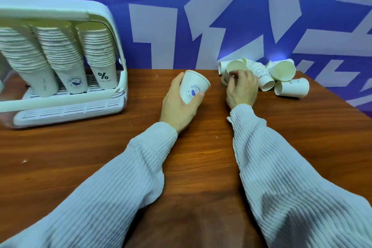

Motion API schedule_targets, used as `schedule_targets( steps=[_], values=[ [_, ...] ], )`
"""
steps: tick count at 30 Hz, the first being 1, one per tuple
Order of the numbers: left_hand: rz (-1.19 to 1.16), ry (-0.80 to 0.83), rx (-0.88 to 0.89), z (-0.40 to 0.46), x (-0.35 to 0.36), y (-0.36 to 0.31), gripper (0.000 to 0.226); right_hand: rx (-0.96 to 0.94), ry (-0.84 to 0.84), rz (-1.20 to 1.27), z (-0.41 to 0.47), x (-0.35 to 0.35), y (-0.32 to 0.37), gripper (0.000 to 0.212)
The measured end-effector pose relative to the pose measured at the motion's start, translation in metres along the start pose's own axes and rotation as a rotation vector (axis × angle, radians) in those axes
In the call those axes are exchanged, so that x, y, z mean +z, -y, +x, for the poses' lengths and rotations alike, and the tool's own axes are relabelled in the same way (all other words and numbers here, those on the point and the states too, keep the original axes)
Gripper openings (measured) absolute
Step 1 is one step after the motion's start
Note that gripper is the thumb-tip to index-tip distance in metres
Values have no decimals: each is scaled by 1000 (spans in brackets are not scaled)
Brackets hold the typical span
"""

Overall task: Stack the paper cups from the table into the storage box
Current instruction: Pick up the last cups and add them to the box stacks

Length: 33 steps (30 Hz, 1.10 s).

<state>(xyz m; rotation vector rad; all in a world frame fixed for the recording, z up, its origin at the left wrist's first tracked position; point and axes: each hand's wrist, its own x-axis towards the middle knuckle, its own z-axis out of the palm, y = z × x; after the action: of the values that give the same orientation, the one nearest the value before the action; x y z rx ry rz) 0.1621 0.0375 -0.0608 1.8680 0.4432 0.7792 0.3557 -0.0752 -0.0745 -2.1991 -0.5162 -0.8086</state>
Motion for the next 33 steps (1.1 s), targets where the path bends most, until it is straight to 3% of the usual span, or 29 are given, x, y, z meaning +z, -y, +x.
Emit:
schedule_targets(
  steps=[6,12,17,20,26,30,33],
  values=[
    [-41,-130,29,-6,-34,-16,75,19,88,399,-41,-34,55,12],
    [-67,-463,158,-6,-128,-15,93,-70,183,730,-61,-47,158,8],
    [-73,-764,159,-7,-213,-9,77,-403,397,689,-74,-24,255,13],
    [-128,-874,131,-5,-246,-4,69,-498,547,564,-84,0,295,19],
    [-108,-864,103,2,-254,5,68,-593,793,278,-100,30,323,26],
    [6,-738,111,3,-253,9,85,-518,740,369,-102,28,314,29],
    [213,-652,145,6,-252,6,79,-486,726,451,-103,24,304,31]
  ],
)
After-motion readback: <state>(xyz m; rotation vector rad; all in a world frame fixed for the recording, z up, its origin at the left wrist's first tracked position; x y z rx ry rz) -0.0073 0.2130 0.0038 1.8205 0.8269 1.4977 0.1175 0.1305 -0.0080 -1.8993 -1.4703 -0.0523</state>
